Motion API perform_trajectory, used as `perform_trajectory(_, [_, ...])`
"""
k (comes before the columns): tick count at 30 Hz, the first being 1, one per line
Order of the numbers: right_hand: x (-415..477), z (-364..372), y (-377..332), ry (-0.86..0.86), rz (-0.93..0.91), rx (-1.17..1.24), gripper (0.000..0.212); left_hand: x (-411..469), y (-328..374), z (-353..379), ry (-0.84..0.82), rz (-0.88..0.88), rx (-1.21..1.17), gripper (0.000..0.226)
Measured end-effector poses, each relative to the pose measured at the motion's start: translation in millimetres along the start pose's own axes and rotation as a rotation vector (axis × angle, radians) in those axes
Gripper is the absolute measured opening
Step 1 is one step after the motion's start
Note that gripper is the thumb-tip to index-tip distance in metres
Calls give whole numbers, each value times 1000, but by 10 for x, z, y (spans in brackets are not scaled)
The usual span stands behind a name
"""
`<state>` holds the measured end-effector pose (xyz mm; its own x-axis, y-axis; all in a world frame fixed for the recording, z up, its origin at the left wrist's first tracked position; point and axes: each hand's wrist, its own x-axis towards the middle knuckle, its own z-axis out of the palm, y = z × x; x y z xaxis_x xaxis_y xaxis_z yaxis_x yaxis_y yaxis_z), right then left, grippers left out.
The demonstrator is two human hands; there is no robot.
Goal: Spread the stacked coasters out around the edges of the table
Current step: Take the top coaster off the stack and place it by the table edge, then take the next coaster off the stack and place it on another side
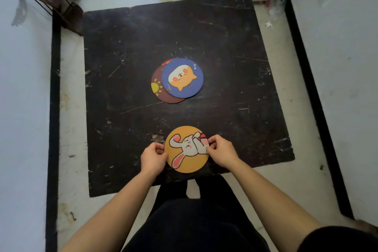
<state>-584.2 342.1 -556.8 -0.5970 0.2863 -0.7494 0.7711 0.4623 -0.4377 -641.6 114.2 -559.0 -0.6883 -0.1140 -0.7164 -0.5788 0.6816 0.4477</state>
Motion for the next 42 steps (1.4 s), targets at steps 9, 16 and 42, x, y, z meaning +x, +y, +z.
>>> perform_trajectory(9, [-16, 12, -69, 6, 28, -180, 20, 44, 48, -13, -40, 33, 180, 15])
perform_trajectory(16, [-105, -138, -30, 197, -119, -408, 42, 12, 205, 4, 115, 335, 504, 40])
perform_trajectory(42, [-82, -3646, 1863, 682, -423, -594, 75, -1421, 2695, 1922, 492, 624, 644, 67])
